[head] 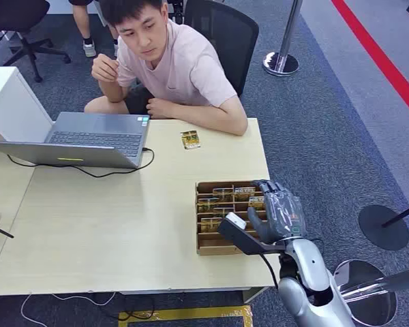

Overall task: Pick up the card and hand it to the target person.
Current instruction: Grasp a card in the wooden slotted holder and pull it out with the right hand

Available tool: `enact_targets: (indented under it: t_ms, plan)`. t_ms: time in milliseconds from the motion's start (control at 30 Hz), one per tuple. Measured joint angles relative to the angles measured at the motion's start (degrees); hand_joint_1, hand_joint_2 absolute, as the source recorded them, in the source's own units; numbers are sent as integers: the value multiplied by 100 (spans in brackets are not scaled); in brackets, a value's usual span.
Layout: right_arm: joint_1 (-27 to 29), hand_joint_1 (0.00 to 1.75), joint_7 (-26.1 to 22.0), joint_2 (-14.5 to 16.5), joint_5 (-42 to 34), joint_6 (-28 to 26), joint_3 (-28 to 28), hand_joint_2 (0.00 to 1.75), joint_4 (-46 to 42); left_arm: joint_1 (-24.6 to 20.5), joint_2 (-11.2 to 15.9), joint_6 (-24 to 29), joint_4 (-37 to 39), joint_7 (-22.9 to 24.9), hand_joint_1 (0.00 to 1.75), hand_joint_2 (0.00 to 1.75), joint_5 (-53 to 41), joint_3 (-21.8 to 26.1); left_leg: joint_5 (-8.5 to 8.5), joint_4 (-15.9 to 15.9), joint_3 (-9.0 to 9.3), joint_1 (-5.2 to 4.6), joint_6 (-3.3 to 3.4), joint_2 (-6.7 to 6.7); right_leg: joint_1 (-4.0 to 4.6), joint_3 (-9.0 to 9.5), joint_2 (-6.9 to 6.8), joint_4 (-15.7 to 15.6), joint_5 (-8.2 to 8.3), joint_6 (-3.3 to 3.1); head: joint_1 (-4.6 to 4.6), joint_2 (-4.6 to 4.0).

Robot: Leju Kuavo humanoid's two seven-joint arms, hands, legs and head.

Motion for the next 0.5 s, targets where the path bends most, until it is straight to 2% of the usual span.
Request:
enact_targets:
  t_ms: [500]
  plan:
    - [-9, 89, 0, -2, -7, 2, 0, 175, 13, 0, 0, 0, 0, 0, 0, 0, 0, 0, 0, 0, 0, 0, 0, 0, 0, 0, 0, 0, 0, 0, 0, 0]
